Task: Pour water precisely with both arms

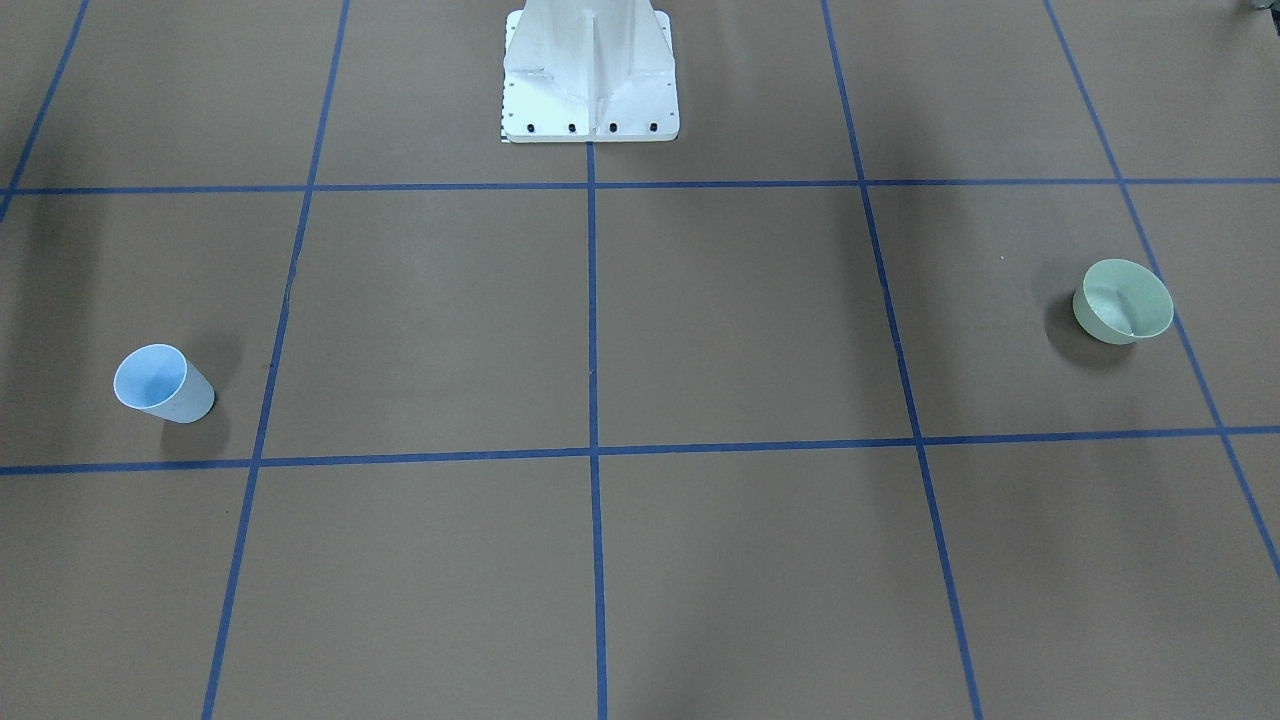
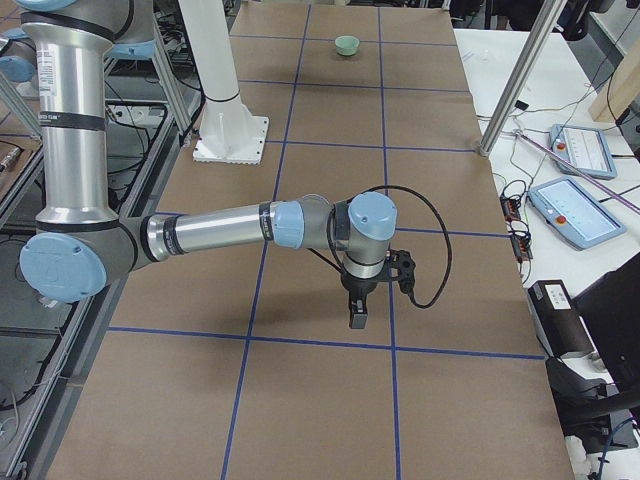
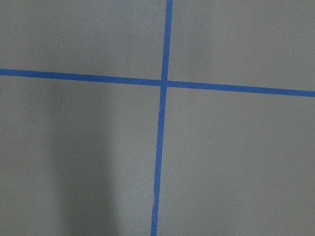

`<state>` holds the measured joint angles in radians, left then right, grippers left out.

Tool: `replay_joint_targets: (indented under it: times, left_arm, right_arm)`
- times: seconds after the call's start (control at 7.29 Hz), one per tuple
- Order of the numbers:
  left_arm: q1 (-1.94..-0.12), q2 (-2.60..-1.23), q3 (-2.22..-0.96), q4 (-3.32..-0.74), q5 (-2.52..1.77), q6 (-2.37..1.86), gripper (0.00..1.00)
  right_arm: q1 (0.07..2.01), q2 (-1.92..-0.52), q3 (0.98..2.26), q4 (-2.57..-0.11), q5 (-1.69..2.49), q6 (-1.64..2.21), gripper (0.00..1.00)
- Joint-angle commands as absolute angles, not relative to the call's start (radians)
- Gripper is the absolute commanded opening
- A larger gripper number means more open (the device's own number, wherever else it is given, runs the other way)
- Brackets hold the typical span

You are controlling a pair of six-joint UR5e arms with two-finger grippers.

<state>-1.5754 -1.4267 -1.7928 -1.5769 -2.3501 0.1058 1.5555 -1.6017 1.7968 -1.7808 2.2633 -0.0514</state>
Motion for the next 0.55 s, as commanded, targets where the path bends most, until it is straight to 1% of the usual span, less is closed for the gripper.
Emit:
replay_joint_targets:
  times: [0.0,0.27,0.41]
  left_arm:
    - [-1.575,-1.425,-1.804,-1.577,-2.352,0.106,1.00]
    - [-1.575,-1.425,-1.816,-1.577,-2.352,0.106,1.00]
    - [-1.575,-1.425,-1.816,-1.581,-2.352,0.106,1.00]
  right_arm:
    - [1.555,-1.601,1.799,-1.779,2.264,-0.052,1.00]
    - [1.554,-1.586,1.802,-1.770,2.264,-0.051,1.00]
    - [1.555,-1.583,1.804,-1.717,2.261,-0.049,1.00]
